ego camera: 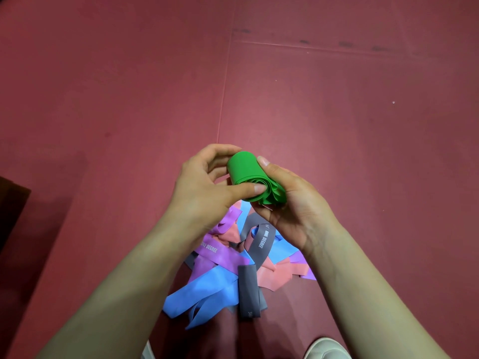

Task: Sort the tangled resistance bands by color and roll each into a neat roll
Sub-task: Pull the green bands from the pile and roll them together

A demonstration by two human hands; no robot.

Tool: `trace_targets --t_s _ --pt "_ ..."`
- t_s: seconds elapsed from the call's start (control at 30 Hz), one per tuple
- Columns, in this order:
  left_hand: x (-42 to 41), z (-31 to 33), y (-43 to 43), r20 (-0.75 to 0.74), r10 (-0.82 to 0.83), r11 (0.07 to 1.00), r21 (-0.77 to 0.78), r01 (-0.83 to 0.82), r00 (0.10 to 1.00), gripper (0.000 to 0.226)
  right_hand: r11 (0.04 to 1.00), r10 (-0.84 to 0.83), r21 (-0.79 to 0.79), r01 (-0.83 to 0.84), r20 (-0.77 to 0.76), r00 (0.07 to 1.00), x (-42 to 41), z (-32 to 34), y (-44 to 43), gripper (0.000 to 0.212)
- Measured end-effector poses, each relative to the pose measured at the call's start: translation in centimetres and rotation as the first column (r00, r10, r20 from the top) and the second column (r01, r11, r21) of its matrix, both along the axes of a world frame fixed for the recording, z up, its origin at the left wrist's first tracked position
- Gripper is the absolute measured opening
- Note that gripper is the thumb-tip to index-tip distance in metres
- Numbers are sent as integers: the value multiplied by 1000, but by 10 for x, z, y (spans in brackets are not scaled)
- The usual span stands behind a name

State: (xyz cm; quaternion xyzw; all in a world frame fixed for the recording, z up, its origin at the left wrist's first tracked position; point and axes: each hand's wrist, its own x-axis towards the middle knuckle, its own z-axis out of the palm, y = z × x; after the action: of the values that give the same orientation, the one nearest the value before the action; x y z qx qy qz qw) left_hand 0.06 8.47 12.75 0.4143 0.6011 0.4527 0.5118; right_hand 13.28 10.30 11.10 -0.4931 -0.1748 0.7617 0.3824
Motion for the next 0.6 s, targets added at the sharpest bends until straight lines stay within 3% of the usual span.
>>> trace_targets --t_s 0.13,0.33,0.6 --pt "-1 2 -1 31 -2 999 -48 4 1000 53 1000 -9 0 9 -41 999 -1 1 -1 50" --pt "1 5 -2 51 3 996 -91 2 999 50 1000 -21 5 22 -100 995 -1 3 -2 29" --pt "0 5 -1 46 23 999 -28 -22 999 54 999 29 -29 -33 -123 992 0 5 -3 29"
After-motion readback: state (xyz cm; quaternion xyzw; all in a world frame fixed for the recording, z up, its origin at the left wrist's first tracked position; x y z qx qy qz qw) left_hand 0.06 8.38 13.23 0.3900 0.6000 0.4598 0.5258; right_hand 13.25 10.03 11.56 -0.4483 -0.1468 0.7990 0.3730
